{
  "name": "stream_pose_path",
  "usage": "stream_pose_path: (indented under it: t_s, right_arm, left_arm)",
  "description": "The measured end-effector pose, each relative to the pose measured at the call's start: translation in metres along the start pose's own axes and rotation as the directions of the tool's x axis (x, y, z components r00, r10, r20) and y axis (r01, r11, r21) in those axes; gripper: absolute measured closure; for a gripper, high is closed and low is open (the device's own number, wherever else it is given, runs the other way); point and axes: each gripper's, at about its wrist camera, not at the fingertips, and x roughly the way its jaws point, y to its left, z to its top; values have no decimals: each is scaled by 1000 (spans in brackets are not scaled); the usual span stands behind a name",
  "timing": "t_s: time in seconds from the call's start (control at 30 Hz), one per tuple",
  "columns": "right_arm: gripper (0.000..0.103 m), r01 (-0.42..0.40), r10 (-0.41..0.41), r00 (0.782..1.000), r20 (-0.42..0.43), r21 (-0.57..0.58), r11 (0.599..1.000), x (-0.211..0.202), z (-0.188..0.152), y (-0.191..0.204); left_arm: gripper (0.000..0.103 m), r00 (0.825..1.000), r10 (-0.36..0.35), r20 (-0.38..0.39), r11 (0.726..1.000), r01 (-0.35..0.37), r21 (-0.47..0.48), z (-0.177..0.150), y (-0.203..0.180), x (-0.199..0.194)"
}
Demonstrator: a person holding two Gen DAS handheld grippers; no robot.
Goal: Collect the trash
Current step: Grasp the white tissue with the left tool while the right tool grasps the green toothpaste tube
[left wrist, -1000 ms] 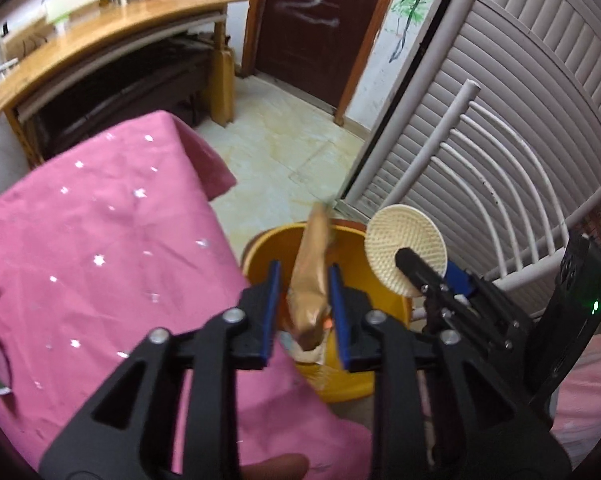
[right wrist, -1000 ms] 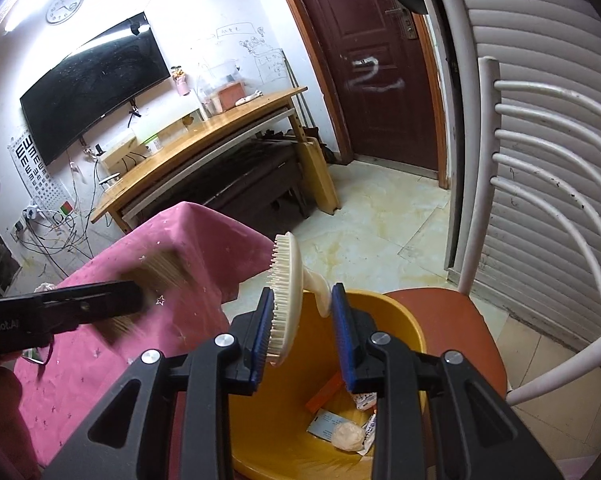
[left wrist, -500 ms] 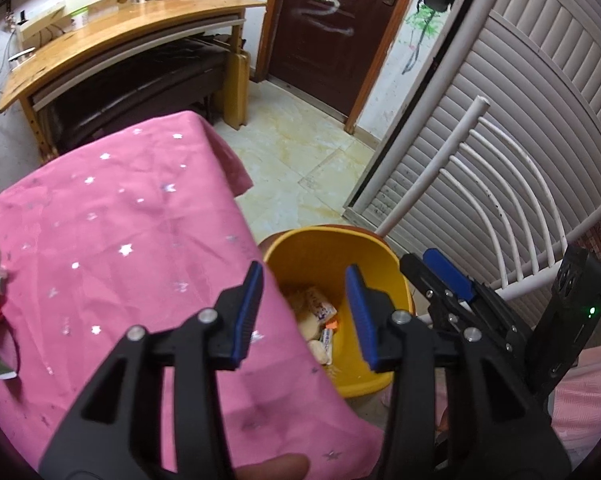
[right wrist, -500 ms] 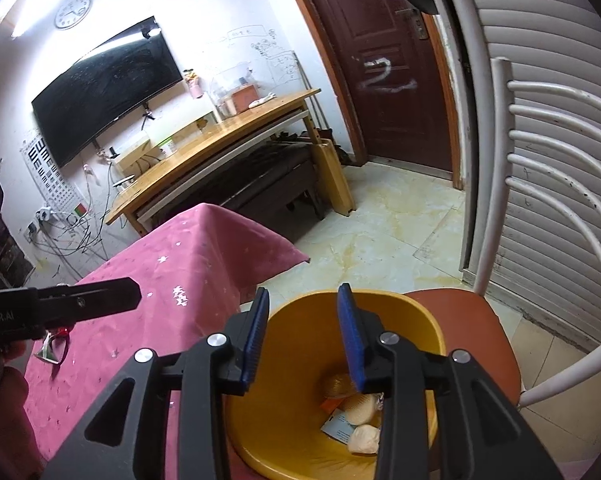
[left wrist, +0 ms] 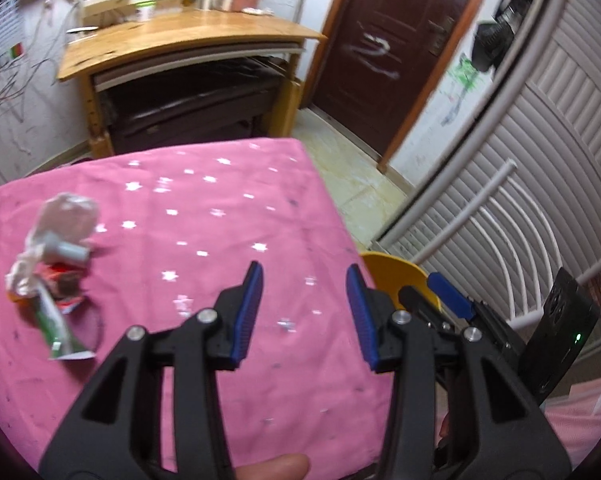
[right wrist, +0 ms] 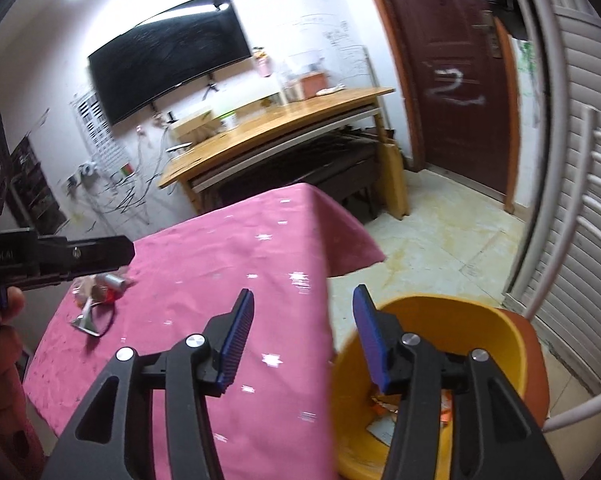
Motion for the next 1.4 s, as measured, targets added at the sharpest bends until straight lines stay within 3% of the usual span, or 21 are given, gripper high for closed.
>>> stream_pose_path:
  t_s: [0.23, 0.63, 0.87, 1.4]
  right_arm:
    - [56, -62, 60, 998, -26, -89, 994, 14, 10, 55]
    - [54, -131, 111, 988, -110, -187, 974, 47, 4, 130]
    - [46, -189, 149, 973, -176, -238, 953, 67, -6, 172]
    - [46, -306, 227, 935, -273, -297, 904, 93, -23, 231]
  left_arm:
    - [58, 996, 69, 61, 996, -65, -66, 2, 50, -25]
    - [58, 990, 125, 61, 983, -115, -146, -8, 127, -48]
    - [58, 983, 181, 34, 974, -174, -147, -16, 168, -56]
    - [58, 970, 239, -51, 961, -244, -128, -21, 220, -30]
